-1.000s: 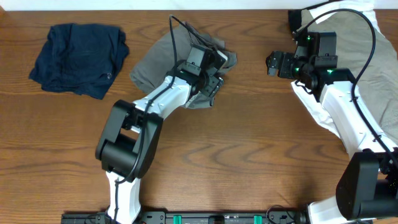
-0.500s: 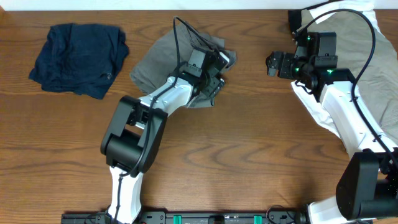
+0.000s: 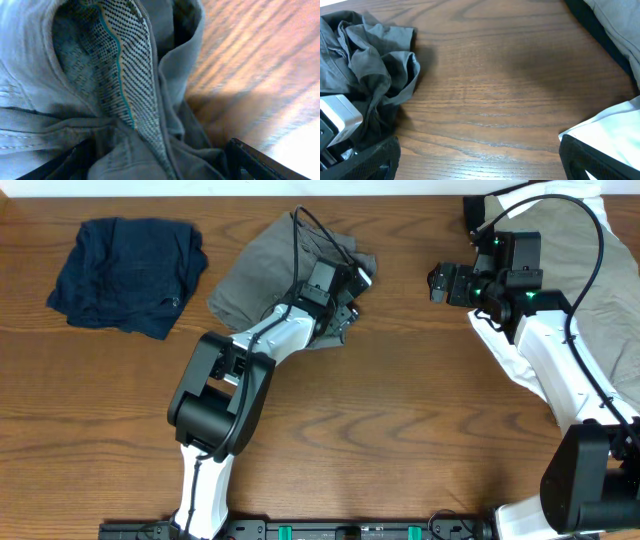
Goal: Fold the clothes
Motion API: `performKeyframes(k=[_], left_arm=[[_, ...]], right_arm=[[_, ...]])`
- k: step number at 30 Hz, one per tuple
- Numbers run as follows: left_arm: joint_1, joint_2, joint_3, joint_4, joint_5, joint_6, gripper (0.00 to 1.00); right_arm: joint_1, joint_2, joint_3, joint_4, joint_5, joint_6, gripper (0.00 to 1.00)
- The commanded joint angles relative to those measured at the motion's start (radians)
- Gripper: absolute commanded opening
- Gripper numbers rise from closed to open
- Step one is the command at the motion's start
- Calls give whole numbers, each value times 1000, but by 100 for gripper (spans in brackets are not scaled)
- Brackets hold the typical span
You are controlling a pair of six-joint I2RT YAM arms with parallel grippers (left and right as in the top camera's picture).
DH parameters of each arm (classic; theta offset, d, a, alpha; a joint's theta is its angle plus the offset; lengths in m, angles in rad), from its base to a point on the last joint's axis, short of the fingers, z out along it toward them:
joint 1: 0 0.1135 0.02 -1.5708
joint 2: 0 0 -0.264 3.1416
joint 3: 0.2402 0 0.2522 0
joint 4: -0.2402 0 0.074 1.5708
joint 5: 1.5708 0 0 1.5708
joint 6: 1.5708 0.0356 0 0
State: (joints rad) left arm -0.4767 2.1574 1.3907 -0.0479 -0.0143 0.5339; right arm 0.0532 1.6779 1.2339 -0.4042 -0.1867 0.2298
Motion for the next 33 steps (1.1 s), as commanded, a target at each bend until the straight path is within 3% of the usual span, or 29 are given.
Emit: performKeyframes(k=[1,10,14,17,22,33], left_arm=[[6,89,-5,-18,-137,101,83],[7,118,-5,-19,-216,101,66],[7,119,-5,-40,-216,101,51],[7,119,-5,-52,-216,87,31],[7,119,-5,-48,-274,-37,11],[7,117,0,-65,-380,-174,6]], right_arm=[[-7,0,-2,-4,-5,-10,99],[-6,0,-2,-4,-5,-10,99],[-6,0,-2,-4,-6,-10,99],[-6,0,-2,-4,-13,-10,99],[-6,0,-2,-4,-13,-10,99],[-6,0,-2,-5,-13,-10,99]])
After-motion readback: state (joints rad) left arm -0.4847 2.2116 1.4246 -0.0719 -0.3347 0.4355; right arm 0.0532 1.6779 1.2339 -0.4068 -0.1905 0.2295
